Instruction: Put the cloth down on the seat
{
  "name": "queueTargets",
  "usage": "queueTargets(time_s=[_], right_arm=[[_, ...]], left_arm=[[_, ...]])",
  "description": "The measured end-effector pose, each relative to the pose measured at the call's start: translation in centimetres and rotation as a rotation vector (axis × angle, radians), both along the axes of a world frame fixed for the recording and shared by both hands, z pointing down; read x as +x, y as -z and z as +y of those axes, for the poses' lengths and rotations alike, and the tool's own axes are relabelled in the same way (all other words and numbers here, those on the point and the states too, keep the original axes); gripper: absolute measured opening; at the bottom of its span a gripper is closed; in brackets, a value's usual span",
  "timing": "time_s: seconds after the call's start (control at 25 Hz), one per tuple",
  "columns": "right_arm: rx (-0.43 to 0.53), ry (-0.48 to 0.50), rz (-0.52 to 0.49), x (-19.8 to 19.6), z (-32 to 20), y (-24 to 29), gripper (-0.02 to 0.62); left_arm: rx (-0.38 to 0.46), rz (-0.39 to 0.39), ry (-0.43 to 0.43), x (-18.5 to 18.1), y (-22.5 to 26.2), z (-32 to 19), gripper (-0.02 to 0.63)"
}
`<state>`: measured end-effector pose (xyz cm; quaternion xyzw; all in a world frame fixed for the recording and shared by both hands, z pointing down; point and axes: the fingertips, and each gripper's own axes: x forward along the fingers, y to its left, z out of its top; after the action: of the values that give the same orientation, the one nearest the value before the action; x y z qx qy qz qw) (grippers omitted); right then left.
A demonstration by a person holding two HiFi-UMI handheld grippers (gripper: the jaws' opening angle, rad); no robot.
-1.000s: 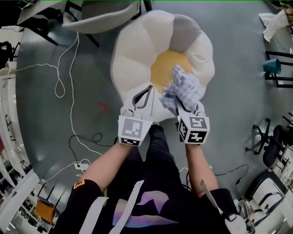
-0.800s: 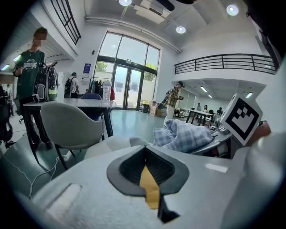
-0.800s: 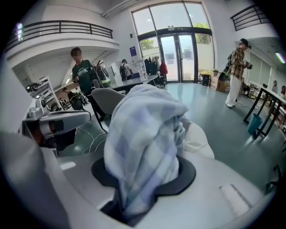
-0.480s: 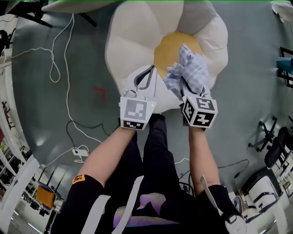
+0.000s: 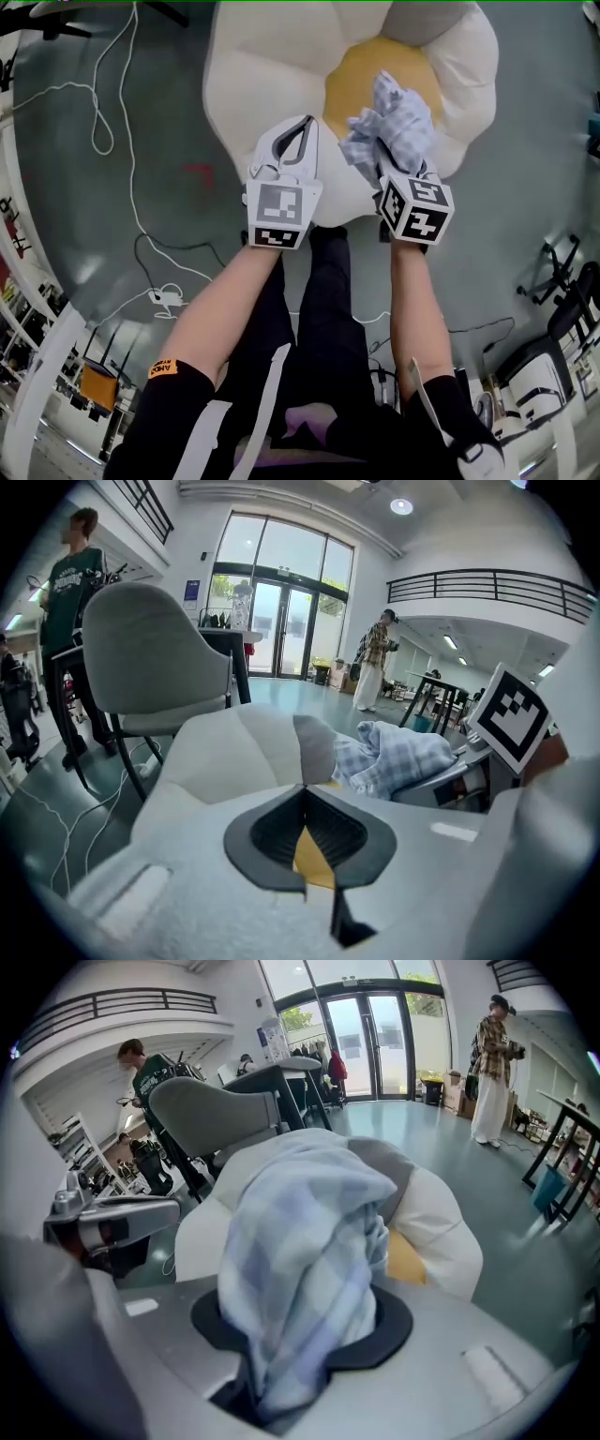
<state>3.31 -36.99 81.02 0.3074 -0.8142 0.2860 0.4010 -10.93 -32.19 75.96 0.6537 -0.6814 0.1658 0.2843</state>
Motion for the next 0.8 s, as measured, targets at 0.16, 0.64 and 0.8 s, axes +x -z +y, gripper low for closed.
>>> queueTargets(time_s=[0.16, 0.64, 0.8], right_arm=[[-0.023, 0.009, 0.019, -0.5, -0.1, -3.6, 0.184], [-0.090, -0.008, 0.084, -1.7, 0.2, -13.3, 0.195], [-0.102, -0.001, 0.098, -1.8, 0.2, -15.6, 0.197]], left_arm=[[-0.012, 0.014, 0.011, -0.5, -3.2, -0.5, 0.000], [-0.048, 0.041, 0.006, -1.5, -11.5, -0.6, -0.002], [-0.056, 0.047, 0.013, -1.3, -13.6, -0.8, -0.002]])
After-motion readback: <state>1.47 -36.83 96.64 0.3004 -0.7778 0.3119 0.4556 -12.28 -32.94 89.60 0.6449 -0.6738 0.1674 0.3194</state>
